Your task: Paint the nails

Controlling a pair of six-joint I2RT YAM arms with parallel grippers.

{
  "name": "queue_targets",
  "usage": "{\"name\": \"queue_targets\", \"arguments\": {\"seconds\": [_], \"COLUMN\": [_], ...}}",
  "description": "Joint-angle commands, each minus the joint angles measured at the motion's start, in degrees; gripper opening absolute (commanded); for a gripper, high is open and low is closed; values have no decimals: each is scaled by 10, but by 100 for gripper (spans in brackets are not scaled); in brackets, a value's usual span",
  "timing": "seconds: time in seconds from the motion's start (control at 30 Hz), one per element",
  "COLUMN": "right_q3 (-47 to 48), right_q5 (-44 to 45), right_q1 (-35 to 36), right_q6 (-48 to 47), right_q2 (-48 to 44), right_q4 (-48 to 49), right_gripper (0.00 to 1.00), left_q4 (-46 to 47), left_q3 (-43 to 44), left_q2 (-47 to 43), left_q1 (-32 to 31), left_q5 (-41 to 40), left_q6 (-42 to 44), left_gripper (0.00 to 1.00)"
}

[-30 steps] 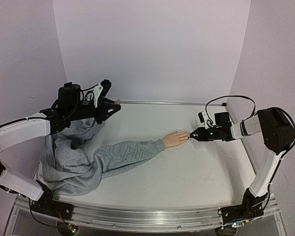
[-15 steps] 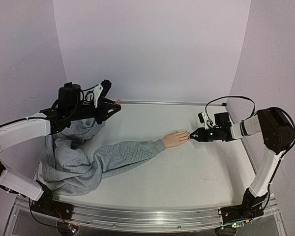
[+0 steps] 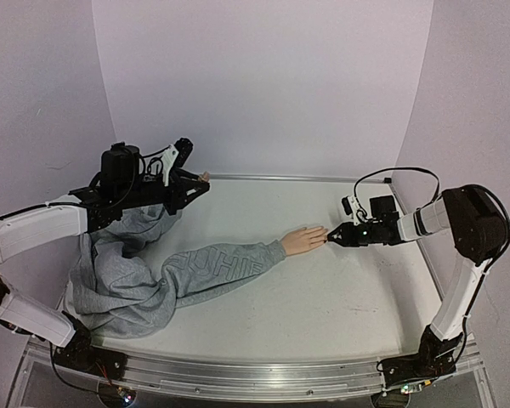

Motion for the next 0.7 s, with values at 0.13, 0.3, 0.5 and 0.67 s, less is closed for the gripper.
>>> {"name": "queue_targets", "arguments": {"seconds": [0.13, 0.3, 0.5, 0.67], "right_q3": [10, 12, 12, 14], "right_q5": [-11, -18, -20, -17], "right_q1": [-2, -2, -2, -2], "right_q6": [5, 7, 8, 9], "right_q2": [2, 5, 5, 8], "right_q4": [11, 15, 16, 16], "right_gripper": [0, 0, 0, 0], "left_q4": [36, 36, 35, 36], "left_q3": [12, 12, 12, 12], "left_q2": [-2, -2, -2, -3], "left_q1": [3, 3, 4, 4], "left_q5": [8, 9, 9, 9], "left_q6": [-7, -6, -6, -6], "left_gripper": [0, 0, 0, 0]}}
